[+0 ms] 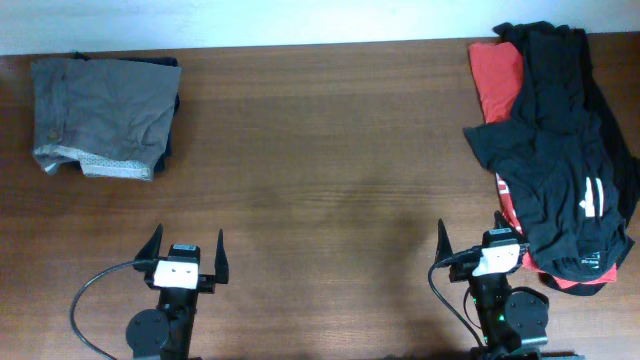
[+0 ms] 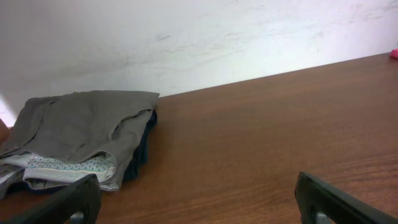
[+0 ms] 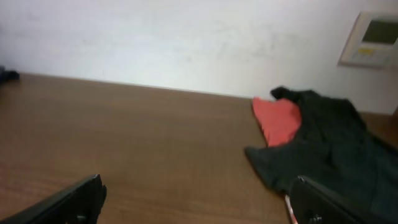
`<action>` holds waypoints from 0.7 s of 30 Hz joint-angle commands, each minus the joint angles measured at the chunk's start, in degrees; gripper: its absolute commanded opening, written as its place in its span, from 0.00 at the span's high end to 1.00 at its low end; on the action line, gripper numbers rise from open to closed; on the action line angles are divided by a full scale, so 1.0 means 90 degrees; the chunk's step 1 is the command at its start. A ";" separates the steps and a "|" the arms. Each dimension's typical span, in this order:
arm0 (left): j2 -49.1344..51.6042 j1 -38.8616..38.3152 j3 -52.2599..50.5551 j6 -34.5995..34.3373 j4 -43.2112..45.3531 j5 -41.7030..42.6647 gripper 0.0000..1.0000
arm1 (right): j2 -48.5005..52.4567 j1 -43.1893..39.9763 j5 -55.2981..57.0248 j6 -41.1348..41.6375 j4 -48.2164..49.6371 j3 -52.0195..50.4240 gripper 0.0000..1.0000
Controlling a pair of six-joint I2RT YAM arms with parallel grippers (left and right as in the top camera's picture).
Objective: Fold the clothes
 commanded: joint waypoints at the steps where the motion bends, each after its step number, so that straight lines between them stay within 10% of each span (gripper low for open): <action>1: -0.0061 -0.0019 -0.0044 0.0012 0.0000 -0.0092 0.01 | -0.0053 -0.0041 0.0102 0.0046 0.0367 -0.0051 0.01; 21: -0.0061 -0.0019 0.0155 0.0010 0.1207 0.0872 0.01 | -0.0053 -0.0061 -0.0206 0.0860 0.1212 0.0838 0.01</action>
